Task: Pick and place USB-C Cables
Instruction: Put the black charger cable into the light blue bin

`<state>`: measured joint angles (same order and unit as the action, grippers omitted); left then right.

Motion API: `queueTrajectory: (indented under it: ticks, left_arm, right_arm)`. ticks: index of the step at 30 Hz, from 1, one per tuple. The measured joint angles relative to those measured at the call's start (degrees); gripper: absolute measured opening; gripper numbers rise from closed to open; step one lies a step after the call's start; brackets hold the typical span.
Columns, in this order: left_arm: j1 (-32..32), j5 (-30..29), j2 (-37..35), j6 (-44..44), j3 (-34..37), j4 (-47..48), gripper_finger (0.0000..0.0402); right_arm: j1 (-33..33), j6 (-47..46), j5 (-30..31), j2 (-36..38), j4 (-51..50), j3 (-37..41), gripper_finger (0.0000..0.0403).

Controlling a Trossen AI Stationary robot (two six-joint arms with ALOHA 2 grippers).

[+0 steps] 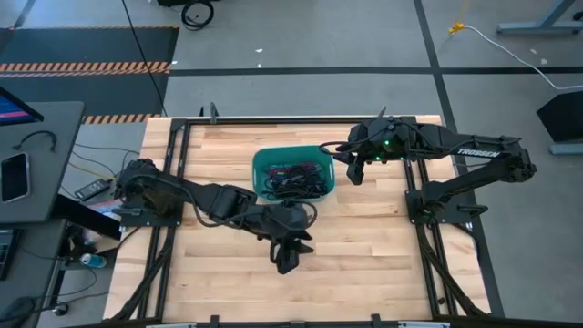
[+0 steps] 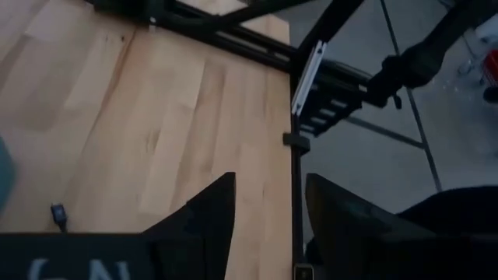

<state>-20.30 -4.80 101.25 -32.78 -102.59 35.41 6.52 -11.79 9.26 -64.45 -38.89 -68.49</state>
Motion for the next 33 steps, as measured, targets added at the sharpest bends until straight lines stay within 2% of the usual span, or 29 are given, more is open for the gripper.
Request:
queueTrajectory:
  ticks: [8,16,23,27,33]
  left_arm:
    - [1.6,0.0,0.0,0.4,0.0,-1.3,0.0162]
    - [4.3,0.0,0.0,9.8,0.0,-2.3,0.0162]
    - [6.0,-0.1,0.1,10.1,0.0,-4.2,0.0162]
    - [6.0,-3.5,0.1,4.2,0.0,-0.1,0.0157]
    - [5.3,-9.3,0.1,-5.0,0.0,15.8,0.0134]
  right_arm:
    - [0.0,1.5,-0.4,0.0,-0.3,0.0,0.0130]
    - [0.0,1.5,-0.4,0.0,-0.3,0.0,0.0130]
    - [0.0,1.5,-0.4,0.0,-0.3,0.0,0.0130]
    - [0.0,1.5,-0.4,0.0,-0.3,0.0,0.0130]
    - [0.0,1.5,-0.4,0.0,-0.3,0.0,0.0130]
